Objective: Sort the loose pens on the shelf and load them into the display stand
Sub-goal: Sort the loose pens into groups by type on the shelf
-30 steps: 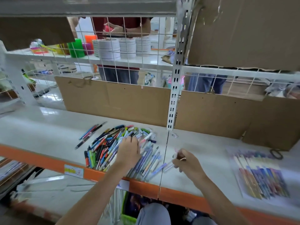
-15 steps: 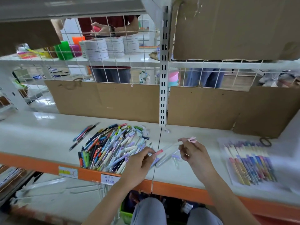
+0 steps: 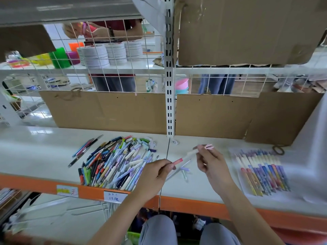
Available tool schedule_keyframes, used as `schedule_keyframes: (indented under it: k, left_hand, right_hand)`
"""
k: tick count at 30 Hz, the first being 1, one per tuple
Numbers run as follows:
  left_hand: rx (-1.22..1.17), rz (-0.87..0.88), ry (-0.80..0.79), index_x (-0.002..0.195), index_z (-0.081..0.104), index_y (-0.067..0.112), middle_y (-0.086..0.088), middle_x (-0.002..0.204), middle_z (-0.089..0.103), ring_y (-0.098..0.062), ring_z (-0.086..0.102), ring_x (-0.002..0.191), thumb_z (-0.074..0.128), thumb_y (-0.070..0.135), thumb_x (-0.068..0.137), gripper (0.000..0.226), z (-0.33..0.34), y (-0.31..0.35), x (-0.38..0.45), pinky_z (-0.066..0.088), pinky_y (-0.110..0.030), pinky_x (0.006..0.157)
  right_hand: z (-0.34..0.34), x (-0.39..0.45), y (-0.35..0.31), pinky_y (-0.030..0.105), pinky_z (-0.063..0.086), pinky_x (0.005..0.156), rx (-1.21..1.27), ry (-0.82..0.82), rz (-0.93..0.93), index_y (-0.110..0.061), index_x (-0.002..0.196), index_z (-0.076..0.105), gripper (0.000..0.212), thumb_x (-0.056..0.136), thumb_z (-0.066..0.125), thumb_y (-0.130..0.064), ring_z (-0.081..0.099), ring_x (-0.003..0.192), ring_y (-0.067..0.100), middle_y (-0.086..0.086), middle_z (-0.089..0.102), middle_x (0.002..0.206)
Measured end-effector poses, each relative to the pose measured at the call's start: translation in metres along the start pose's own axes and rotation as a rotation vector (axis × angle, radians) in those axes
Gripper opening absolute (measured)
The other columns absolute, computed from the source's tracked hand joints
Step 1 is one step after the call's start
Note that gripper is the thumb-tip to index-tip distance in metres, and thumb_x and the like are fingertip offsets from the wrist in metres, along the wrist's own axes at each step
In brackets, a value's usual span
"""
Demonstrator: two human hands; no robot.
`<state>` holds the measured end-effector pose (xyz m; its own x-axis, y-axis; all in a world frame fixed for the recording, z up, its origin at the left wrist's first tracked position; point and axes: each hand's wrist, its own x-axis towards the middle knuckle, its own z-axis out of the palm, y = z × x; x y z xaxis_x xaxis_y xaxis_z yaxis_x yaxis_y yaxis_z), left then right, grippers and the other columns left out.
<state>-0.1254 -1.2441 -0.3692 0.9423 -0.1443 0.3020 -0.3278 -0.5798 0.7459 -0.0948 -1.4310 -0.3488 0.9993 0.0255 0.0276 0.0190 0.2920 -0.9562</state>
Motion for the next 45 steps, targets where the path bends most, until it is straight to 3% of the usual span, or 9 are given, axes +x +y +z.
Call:
schedule_keyframes:
  k: [6,10,16,22,25,30,36,42,45]
  left_hand:
    - [-0.043,-0.028,0.011,0.087,0.066,0.024,0.016,0.054,0.049,-0.007,0.038,0.047,0.051,0.017,0.097,0.020,-0.006,-0.005,-0.002,0.025,-0.017,0.048]
    - [-0.028,-0.018,-0.010,0.087,0.065,0.025,0.018,0.057,0.052,-0.006,0.039,0.048,0.050,0.017,0.097,0.020,-0.007,-0.002,-0.003,0.025,-0.017,0.048]
    - [-0.085,-0.048,-0.033,0.093,0.068,0.010,0.020,0.052,0.051,-0.004,0.039,0.045,0.049,0.015,0.097,0.020,-0.014,-0.003,-0.009,0.024,-0.013,0.047]
    - [-0.103,-0.056,-0.035,0.089,0.067,0.015,0.020,0.051,0.050,-0.004,0.039,0.047,0.051,0.016,0.096,0.018,-0.011,0.003,-0.011,0.025,-0.015,0.049]
    - [-0.084,-0.058,-0.006,0.084,0.067,0.021,0.018,0.050,0.048,-0.006,0.037,0.047,0.052,0.016,0.095,0.019,-0.006,0.005,-0.008,0.025,-0.017,0.048]
    - [0.045,0.058,0.180,0.083,0.070,0.006,0.019,0.055,0.046,0.002,0.045,0.053,0.056,0.009,0.091,0.017,0.005,0.003,0.000,0.029,-0.011,0.049]
    - [0.246,0.171,0.280,0.083,0.065,0.011,0.006,0.064,0.054,-0.005,0.040,0.046,0.044,0.029,0.093,0.029,0.043,-0.010,-0.007,0.025,-0.010,0.044]
    - [0.082,0.034,0.055,0.077,0.059,0.012,0.010,0.067,0.048,-0.004,0.042,0.059,0.044,0.022,0.094,0.025,0.086,0.002,0.011,0.031,-0.021,0.059]
    - [0.160,0.052,-0.091,0.095,0.065,0.011,0.000,0.084,0.054,-0.013,0.052,0.077,0.050,0.022,0.095,0.019,0.095,-0.004,0.016,0.036,-0.024,0.068]
  right_hand:
    - [-0.013,0.004,-0.009,0.018,0.026,0.042,-0.039,0.096,-0.010,-0.005,0.077,0.059,0.019,0.094,0.054,-0.012,0.036,0.047,0.011,0.004,0.048,0.060]
    - [-0.009,0.000,-0.007,0.019,0.028,0.043,-0.045,0.000,0.009,-0.004,0.082,0.063,0.019,0.095,0.052,-0.013,0.038,0.050,0.013,0.004,0.051,0.061]
    - [-0.006,-0.002,-0.006,0.019,0.029,0.045,-0.024,-0.018,0.017,-0.002,0.085,0.063,0.018,0.095,0.052,-0.013,0.040,0.051,0.012,0.005,0.054,0.063]
    - [0.010,-0.011,0.002,0.020,0.033,0.046,-0.125,-0.197,0.082,-0.002,0.087,0.063,0.015,0.094,0.053,-0.011,0.046,0.050,0.013,0.007,0.058,0.067]
    - [0.017,-0.014,0.005,0.021,0.033,0.047,-0.073,-0.122,0.059,-0.002,0.086,0.060,0.015,0.095,0.052,-0.011,0.044,0.049,0.013,0.006,0.057,0.064]
    - [0.032,-0.017,0.015,0.019,0.032,0.046,0.051,0.041,0.028,-0.006,0.079,0.058,0.020,0.096,0.049,-0.010,0.041,0.047,0.010,0.001,0.051,0.057]
    - [0.025,-0.012,0.020,0.020,0.024,0.041,-0.109,0.166,0.147,-0.009,0.063,0.040,0.038,0.097,0.051,-0.022,0.027,0.037,0.008,-0.005,0.037,0.043]
    - [-0.008,-0.009,0.033,0.023,0.036,0.047,-0.406,0.054,0.246,-0.006,0.085,0.048,0.015,0.096,0.049,-0.016,0.050,0.055,0.013,0.006,0.056,0.073]
    - [-0.043,0.001,0.021,0.019,0.037,0.046,-0.646,0.117,0.158,-0.011,0.083,0.046,0.015,0.097,0.048,-0.018,0.056,0.052,0.006,0.004,0.065,0.076]
